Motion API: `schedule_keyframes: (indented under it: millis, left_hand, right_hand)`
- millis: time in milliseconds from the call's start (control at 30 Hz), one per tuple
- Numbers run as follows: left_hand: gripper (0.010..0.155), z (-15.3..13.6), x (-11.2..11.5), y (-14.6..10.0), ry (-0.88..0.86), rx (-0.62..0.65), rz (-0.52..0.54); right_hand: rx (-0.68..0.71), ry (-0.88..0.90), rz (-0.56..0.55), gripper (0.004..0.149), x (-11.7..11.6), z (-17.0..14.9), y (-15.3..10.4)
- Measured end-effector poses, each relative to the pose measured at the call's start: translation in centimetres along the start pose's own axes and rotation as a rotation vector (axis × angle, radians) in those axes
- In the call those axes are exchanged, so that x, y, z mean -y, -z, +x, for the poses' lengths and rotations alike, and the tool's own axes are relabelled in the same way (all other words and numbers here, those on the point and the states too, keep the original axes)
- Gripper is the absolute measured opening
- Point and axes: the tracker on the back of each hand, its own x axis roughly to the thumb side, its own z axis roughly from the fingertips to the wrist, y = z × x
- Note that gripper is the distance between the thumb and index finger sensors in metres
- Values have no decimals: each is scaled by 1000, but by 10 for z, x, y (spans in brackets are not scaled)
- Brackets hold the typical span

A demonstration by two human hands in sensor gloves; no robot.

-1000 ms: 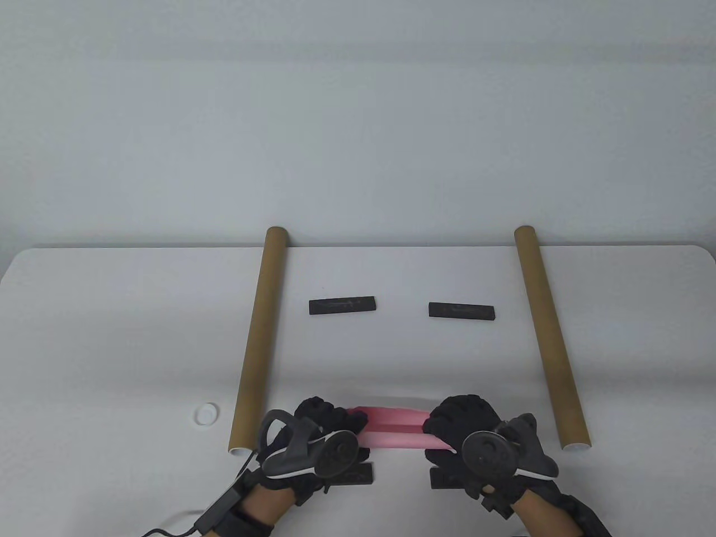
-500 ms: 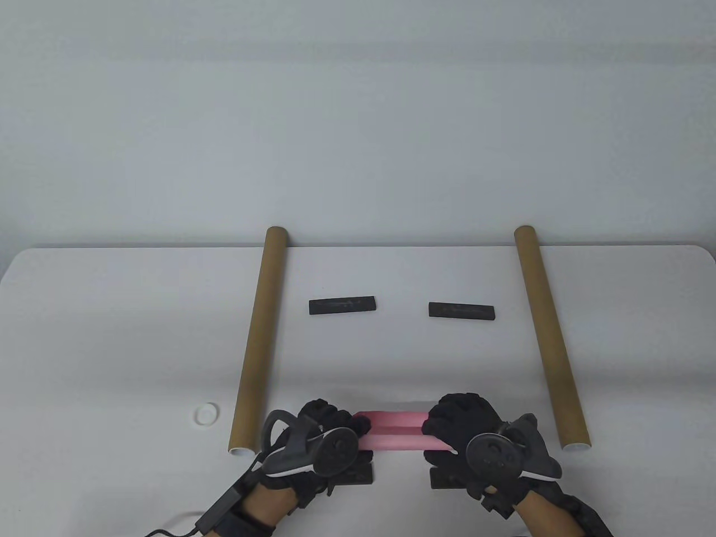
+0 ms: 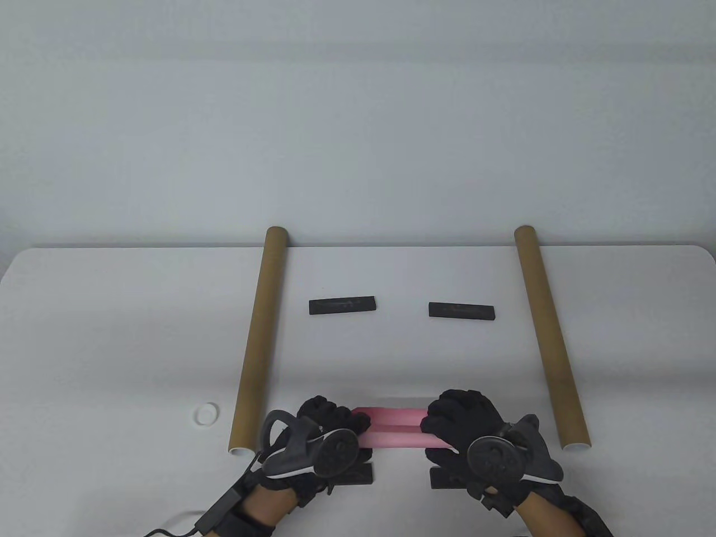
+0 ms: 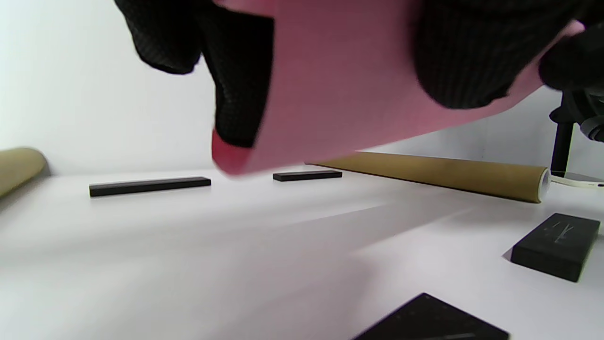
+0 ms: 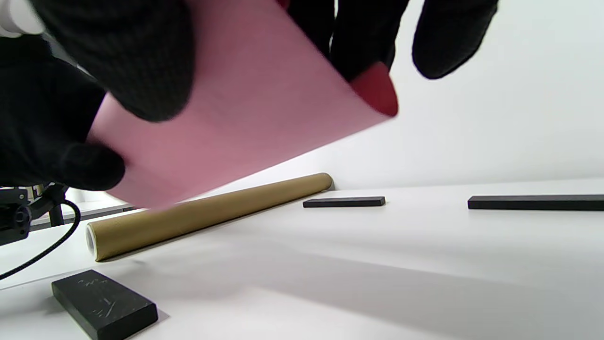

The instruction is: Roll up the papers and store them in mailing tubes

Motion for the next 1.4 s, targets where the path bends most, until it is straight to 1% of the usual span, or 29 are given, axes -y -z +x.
schedule_keyframes:
  millis: [67, 133, 200, 267, 333, 433, 500, 533, 600, 667, 767, 833, 900, 967, 1033, 1133, 1233, 1300, 1400]
  left_hand:
    - [59, 3, -2, -1, 25, 21, 26]
    - [55, 4, -5, -1, 17, 28, 36]
    - [54, 2, -6, -1, -8, 25, 24]
    - [55, -1, -4, 0, -32, 8, 7]
    - [57, -5, -2, 1, -54, -5, -6]
    - [61, -5, -1, 0, -44, -17, -14]
    - [65, -2, -1, -1, -4, -15, 4]
    - [65, -1, -3, -1, 18, -9, 22]
    - [62, 1, -5, -1, 31, 4, 41]
    - [60, 0, -4, -1, 16, 5, 25]
    - [62, -4, -1, 1, -21, -12, -11]
    - [63, -6, 0, 1, -39, -19, -20]
    - [66, -4, 1, 0, -8, -18, -11]
    - [65, -1, 0, -1, 17, 4, 5]
    - [64, 1, -2, -1, 30, 10, 20]
    - [62, 1, -1, 0, 10, 18, 0]
    - [62, -4, 0, 1, -24, -4, -19]
    - [64, -5, 1, 1, -22, -10, -24]
    - [68, -3, 1, -2, 25, -15, -10]
  right_hand:
    - [5, 36, 34, 54, -2, -2, 1]
    - [-9, 77, 26, 58, -2, -4, 1]
    - [-23, 72, -14, 61, -1, -6, -1]
    - [-37, 7, -63, 64, 2, -4, -2]
    - [-41, -73, -119, 59, 4, 0, -4]
    - [-38, -64, -133, 52, 5, 1, -4]
    - [-31, -42, -105, 52, 4, 0, -3]
    - [-31, -24, -86, 53, 3, -1, -2]
    - [-30, 25, -59, 56, 1, -3, -2]
    - [-42, 59, -63, 60, 1, -6, -2]
    - [-44, -16, -92, 63, 3, -2, -3]
    - [-18, -44, -102, 60, 5, 0, -4]
    - [-19, -18, -100, 55, 5, 1, -4]
    - [-24, 4, -83, 54, 5, 0, -2]
    - [-25, 28, -61, 55, 4, -2, -2]
    - [-41, 46, -64, 62, 3, -5, -2]
    - [-34, -30, -66, 65, 4, -2, -2]
    - [-18, -47, -64, 59, 4, 1, -2]
    - [-35, -12, -52, 53, 3, 3, 1]
